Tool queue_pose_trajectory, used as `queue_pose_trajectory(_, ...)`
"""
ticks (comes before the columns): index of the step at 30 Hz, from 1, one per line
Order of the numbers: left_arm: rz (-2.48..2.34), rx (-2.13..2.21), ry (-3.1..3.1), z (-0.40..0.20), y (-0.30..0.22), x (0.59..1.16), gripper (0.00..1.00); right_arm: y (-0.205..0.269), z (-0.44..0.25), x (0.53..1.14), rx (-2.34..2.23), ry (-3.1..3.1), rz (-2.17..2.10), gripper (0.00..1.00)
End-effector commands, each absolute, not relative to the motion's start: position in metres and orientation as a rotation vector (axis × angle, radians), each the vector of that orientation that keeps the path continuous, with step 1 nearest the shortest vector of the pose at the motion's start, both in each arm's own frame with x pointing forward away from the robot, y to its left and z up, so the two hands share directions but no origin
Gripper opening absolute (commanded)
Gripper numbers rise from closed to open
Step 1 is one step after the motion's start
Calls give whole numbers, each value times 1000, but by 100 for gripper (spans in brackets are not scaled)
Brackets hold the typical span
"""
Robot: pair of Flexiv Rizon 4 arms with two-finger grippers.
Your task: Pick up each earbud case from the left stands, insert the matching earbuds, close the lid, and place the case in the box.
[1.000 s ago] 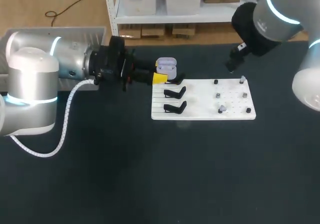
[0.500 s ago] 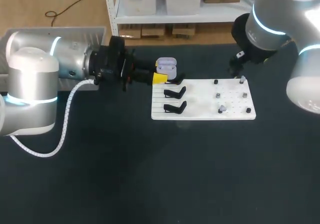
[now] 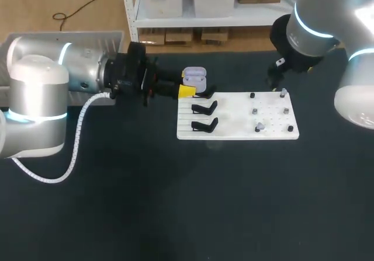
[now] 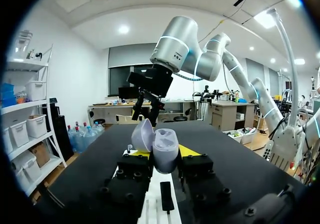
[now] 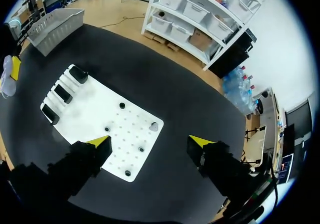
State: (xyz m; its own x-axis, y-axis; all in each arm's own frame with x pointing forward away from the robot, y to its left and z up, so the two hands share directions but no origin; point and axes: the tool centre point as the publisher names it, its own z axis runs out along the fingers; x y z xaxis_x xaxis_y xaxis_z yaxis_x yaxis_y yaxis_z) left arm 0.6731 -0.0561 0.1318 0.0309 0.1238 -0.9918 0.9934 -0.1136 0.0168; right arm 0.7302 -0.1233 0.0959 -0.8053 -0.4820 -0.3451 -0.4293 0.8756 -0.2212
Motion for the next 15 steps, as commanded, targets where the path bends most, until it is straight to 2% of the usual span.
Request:
queue_pose_trajectory(1, -1212, 1398, 1228, 132, -56, 674, 0, -129, 91, 736, -703, 2659, -178, 100)
queue_pose_trajectory(15, -1212, 1398, 1228, 132, -56, 674, 0, -136, 52, 753, -894, 2838, -175, 100)
